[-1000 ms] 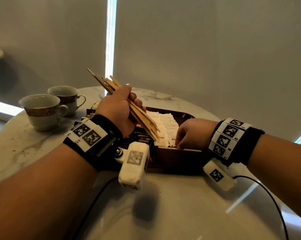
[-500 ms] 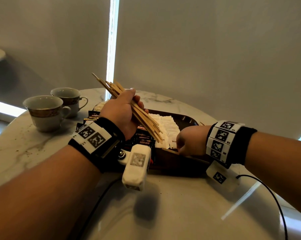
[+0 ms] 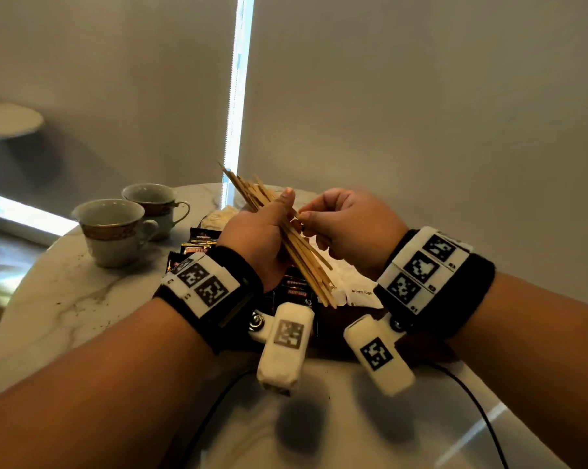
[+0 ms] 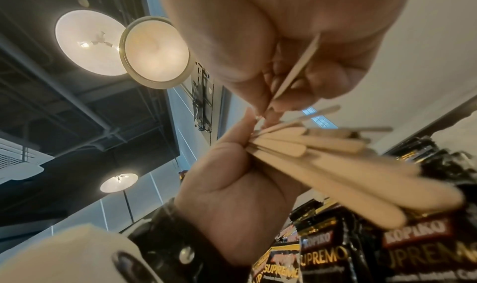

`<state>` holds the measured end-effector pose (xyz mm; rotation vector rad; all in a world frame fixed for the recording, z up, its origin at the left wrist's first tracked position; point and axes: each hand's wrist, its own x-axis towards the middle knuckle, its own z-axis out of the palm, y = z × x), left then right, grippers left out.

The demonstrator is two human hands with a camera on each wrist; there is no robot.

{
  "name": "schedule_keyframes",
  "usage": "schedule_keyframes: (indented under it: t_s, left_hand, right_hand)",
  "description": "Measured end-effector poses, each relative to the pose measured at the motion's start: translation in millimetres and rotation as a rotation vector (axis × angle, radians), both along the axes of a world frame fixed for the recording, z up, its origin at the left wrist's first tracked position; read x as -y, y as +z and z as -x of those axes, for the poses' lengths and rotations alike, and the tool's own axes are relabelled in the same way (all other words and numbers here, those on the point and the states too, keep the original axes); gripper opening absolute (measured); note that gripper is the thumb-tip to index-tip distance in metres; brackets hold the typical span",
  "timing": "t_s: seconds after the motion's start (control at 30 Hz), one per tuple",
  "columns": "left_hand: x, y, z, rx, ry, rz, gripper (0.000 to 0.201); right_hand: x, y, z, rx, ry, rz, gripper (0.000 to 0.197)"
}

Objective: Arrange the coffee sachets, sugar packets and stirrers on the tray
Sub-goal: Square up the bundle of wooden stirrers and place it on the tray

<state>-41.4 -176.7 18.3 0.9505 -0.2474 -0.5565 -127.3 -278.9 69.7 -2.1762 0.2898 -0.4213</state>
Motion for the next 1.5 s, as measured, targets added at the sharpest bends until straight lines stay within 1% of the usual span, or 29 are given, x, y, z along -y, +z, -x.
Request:
schedule_keyframes:
  t_s: [0.03, 0.13, 0.17, 0.23, 0.27, 0.3, 0.33, 0.37, 0.43, 0.47, 0.5, 0.6, 0.67, 0.73, 0.8, 0.83, 0.9, 0.97, 1.03, 1.1, 1.2, 1.23, 1.27, 1.37, 1.4, 1.47, 1.5]
  left_hand:
    - [-0.4, 0.6, 0.0, 0.002, 0.001, -0.007, 0.047]
    - [-1.0, -0.6, -5.9, 0.008, 0.019, -0.007, 0.029]
    - [-1.7, -0.4, -7.9, 0.002, 0.032, 0.004, 0.024]
    - [-3.5, 0.9, -11.7, -0.028, 0.071, 0.041, 0.019]
    - [-4.5, 1.8, -13.4, -0.045, 0.086, 0.073, 0.019]
    - [-5.1, 3.5, -13.5, -0.057, 0.089, 0.102, 0.017]
    - [-5.7, 4.8, -12.5, -0.058, 0.083, 0.122, 0.016]
    - [-6.2, 5.7, -10.2, -0.049, 0.067, 0.127, 0.016]
    - [-5.2, 5.2, -4.5, -0.003, 0.041, 0.121, 0.016]
    - [-4.1, 4.4, -2.0, 0.031, 0.040, 0.115, 0.016]
    - [-2.6, 3.3, -0.1, 0.064, 0.042, 0.110, 0.014]
    - [-0.4, 0.4, 2.3, 0.123, 0.030, 0.101, 0.010]
    - [0.5, -0.6, 4.5, 0.115, -0.050, 0.117, 0.007]
    - [1.0, 0.4, 7.0, 0.105, -0.107, 0.124, 0.006]
    - [2.2, 2.1, 6.6, 0.124, -0.072, 0.125, 0.008]
    - [1.8, 4.1, 5.9, 0.137, -0.029, 0.140, 0.010]
    - [-2.4, 9.7, 2.4, 0.156, 0.072, 0.194, 0.012]
    - [-9.6, 16.9, -0.1, 0.196, 0.164, 0.239, 0.012]
    - [-14.7, 20.6, 1.3, 0.228, 0.195, 0.270, 0.011]
    - [-12.8, 20.3, 10.2, 0.270, 0.147, 0.244, 0.009]
    - [-2.3, 12.8, 26.9, 0.303, 0.050, 0.164, 0.006]
    - [0.2, 10.8, 29.8, 0.305, 0.031, 0.158, 0.006]
    - [1.3, 9.6, 30.7, 0.306, 0.025, 0.161, 0.007]
    - [1.9, 6.1, 25.8, 0.329, 0.061, 0.151, 0.006]
    - [2.6, 5.1, 26.1, 0.327, 0.065, 0.149, 0.006]
    - [6.2, 2.8, 28.4, 0.341, 0.048, 0.127, 0.011]
    - [7.9, 2.0, 29.3, 0.367, 0.040, 0.100, 0.013]
  right_hand:
    - [0.4, -1.2, -1.5, 0.009, 0.001, -0.008, 0.008]
    - [-0.7, -4.2, -3.3, 0.031, -0.011, -0.032, 0.005]
    - [0.9, -6.1, -4.1, 0.026, -0.016, -0.043, 0.014]
    - [5.2, -9.2, -1.6, -0.073, -0.005, -0.031, 0.059]
    - [7.8, -10.5, -0.7, -0.146, 0.019, -0.037, 0.077]
    - [11.0, -12.4, 0.4, -0.218, 0.058, -0.070, 0.084]
    - [13.2, -14.4, 1.6, -0.279, 0.110, -0.122, 0.082]
    - [14.5, -17.1, 2.3, -0.319, 0.152, -0.165, 0.073]
    - [14.0, -23.1, 3.7, -0.325, 0.191, -0.169, 0.044]
    - [14.0, -26.2, 4.2, -0.311, 0.200, -0.167, 0.032]
    - [15.0, -29.7, 4.7, -0.302, 0.217, -0.196, 0.024]
    - [20.1, -33.8, 6.6, -0.299, 0.276, -0.381, 0.017]
    - [24.2, -35.6, 8.6, -0.280, 0.297, -0.460, 0.017]
    - [25.8, -37.3, 10.6, -0.255, 0.293, -0.508, 0.021]
    - [26.7, -38.6, 13.5, -0.232, 0.251, -0.562, 0.035]
    - [26.8, -38.7, 14.2, -0.209, 0.229, -0.623, 0.043]
    - [28.9, -37.2, 13.2, -0.169, 0.161, -0.788, 0.064]
    - [34.6, -34.3, 11.2, -0.161, 0.087, -0.975, 0.091]
    - [36.7, -30.3, 12.6, -0.153, 0.111, -1.179, 0.105]
    - [29.9, -27.9, 16.0, -0.116, 0.199, -1.341, 0.111]
    - [17.0, -31.5, 20.0, 0.011, 0.445, -1.558, 0.112]
    - [15.6, -32.6, 20.2, 0.047, 0.486, -1.593, 0.112]
    - [17.2, -33.9, 18.8, 0.053, 0.483, -1.593, 0.112]
    - [20.9, -34.7, 14.6, 0.011, 0.317, -1.484, 0.115]
    - [19.7, -34.9, 14.9, 0.024, 0.340, -1.508, 0.115]
    - [13.9, -34.3, 17.5, 0.084, 0.495, -1.618, 0.111]
    - [12.3, -34.4, 18.6, 0.093, 0.543, -1.631, 0.109]
